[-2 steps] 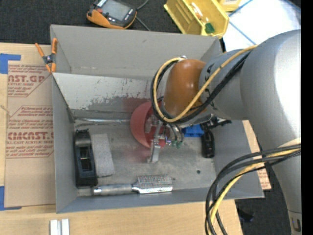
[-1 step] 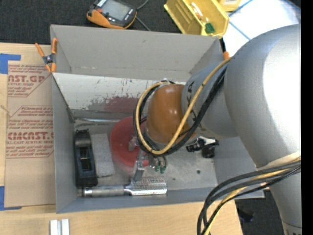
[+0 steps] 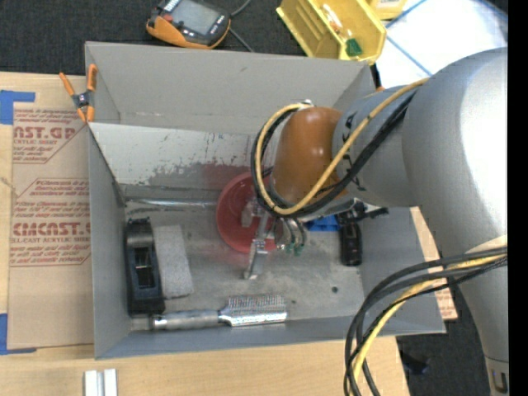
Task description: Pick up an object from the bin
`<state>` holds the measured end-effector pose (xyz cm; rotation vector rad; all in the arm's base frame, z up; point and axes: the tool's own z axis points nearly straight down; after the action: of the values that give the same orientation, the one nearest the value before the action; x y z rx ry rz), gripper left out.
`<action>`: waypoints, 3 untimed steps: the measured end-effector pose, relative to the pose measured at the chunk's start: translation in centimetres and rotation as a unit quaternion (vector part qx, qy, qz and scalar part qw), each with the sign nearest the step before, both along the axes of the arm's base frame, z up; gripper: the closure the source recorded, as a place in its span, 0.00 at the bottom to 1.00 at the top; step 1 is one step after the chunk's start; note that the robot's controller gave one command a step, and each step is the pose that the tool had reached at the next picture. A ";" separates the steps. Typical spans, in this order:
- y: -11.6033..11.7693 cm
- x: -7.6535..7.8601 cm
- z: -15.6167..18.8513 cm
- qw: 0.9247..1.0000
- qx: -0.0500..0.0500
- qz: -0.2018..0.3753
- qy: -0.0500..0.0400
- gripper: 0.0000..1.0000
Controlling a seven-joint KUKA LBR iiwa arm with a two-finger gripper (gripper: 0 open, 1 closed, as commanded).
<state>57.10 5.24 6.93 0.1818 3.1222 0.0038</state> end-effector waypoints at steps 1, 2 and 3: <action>4.9 -5.0 0.3 1.000 0.003 0.009 0.000 1.00; 4.9 -5.0 0.3 1.000 0.003 0.009 0.000 1.00; 4.9 -5.0 0.7 1.000 0.003 0.009 0.000 1.00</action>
Offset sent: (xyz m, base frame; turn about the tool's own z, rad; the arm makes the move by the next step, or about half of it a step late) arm 0.0000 0.0000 0.0000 0.0000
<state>52.07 10.14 7.66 0.1530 3.1231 0.0149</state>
